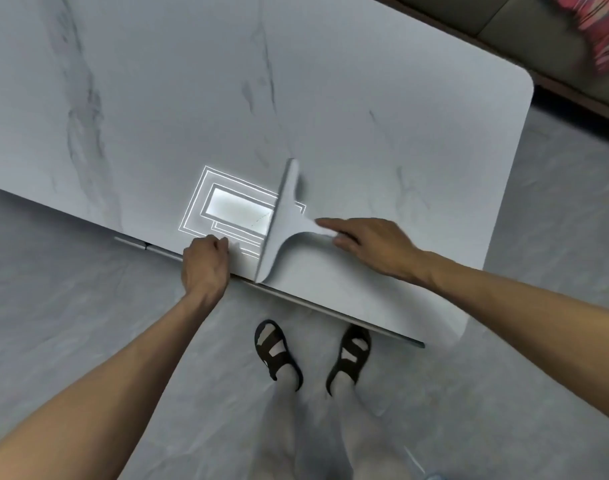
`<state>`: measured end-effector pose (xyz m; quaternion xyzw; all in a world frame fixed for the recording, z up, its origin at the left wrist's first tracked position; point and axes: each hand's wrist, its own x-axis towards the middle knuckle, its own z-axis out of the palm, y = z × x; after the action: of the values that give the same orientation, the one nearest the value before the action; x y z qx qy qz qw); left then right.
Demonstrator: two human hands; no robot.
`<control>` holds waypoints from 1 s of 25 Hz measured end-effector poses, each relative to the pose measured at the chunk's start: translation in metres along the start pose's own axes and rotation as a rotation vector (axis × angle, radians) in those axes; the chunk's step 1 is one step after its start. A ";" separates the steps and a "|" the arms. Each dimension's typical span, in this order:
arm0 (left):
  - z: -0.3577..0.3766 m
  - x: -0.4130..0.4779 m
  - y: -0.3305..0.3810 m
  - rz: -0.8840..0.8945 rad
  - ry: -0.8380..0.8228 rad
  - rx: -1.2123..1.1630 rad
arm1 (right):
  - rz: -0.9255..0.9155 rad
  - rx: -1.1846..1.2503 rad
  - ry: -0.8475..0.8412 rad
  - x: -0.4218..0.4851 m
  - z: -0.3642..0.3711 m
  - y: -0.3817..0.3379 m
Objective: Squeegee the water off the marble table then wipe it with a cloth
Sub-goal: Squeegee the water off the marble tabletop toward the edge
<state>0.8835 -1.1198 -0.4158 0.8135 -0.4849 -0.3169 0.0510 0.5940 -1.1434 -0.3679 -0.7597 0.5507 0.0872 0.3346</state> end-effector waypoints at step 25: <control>0.109 -0.084 0.082 0.029 -0.084 -0.011 | -0.116 -0.017 -0.074 -0.092 0.046 0.092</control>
<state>0.7323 -1.0698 -0.4315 0.7921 -0.4968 -0.3524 0.0398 0.4871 -1.0594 -0.3946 -0.7894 0.4925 0.1003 0.3525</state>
